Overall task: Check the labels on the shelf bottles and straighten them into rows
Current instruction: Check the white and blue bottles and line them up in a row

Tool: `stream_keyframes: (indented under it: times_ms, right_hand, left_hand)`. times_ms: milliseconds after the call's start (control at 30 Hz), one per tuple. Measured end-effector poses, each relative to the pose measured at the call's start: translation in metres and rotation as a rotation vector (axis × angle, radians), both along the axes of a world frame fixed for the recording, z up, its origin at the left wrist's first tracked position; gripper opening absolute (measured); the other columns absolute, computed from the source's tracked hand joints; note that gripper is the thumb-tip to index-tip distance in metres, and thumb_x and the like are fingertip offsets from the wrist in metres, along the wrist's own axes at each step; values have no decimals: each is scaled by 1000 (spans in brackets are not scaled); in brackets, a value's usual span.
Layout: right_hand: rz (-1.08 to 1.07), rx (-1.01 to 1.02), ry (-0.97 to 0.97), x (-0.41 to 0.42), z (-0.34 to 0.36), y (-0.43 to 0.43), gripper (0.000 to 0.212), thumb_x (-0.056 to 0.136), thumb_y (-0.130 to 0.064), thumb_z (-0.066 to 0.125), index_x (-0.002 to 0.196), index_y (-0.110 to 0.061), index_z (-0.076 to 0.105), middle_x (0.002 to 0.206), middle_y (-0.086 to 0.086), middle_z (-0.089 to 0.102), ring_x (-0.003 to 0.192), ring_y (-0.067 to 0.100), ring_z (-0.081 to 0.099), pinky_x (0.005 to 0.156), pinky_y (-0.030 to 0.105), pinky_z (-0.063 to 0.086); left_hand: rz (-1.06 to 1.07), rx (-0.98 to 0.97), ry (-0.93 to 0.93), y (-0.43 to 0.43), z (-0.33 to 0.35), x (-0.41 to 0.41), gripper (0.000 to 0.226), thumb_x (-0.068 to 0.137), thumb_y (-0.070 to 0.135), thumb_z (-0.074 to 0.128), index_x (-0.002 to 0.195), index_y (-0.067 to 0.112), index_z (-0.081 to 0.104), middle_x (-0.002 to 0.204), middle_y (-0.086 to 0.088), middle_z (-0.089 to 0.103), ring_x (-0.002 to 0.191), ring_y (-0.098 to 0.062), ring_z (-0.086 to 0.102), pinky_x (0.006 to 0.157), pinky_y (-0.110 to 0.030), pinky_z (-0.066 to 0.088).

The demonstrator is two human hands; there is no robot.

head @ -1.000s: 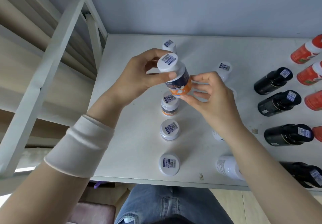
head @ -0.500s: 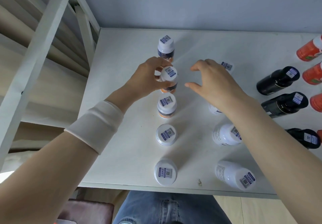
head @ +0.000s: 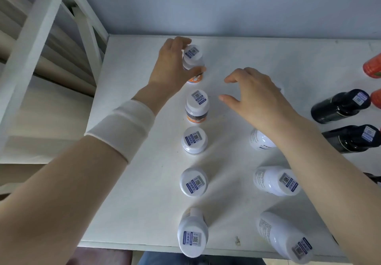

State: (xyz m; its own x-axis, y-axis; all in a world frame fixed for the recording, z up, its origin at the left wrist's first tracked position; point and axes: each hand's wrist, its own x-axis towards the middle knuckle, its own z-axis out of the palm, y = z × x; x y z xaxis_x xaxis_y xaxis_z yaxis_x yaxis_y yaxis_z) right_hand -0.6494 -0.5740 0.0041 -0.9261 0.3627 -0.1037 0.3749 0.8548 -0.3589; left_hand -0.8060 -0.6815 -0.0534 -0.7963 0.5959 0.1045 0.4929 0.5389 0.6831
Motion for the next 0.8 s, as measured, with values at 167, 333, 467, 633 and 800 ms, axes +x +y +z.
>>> stream_keyframes:
  times_ms: [167,333,467,633,800]
  right_hand:
    - [-37,-125,101,-1,-5,3,38,89,-29,57,122,-11,52,124,8,55,116,25,50,95,30,37]
    - [-264,-751,286,2,5,-7,37,89,-33,56,121,-16,49,111,3,61,94,17,63,86,30,51]
    - [-218,-1507,301,15,18,-16,25,83,-30,56,100,-13,50,91,9,67,67,19,66,59,23,53]
    - [-83,-1373,478,34,17,-25,48,69,0,63,106,-24,44,99,-1,61,82,11,63,79,31,55]
    - [-152,-1397,511,48,28,-34,53,77,-22,67,122,-20,39,95,2,61,74,15,64,70,27,54]
  left_hand:
    - [75,85,-131,-2,10,1,41,76,22,75,109,9,55,109,-1,58,86,-11,57,75,-11,44]
    - [-55,510,-571,-35,53,30,38,65,30,73,98,21,57,97,2,62,87,-11,62,78,-28,54]
    - [-192,692,-757,-53,75,57,39,69,26,70,105,18,56,101,4,63,92,-11,62,79,-26,52]
    - [-195,628,-703,-67,81,79,47,74,44,69,112,22,53,101,8,64,94,-12,63,80,-29,53]
    - [-225,700,-641,-76,83,85,34,75,19,67,108,22,56,108,3,63,101,-17,58,89,-40,49]
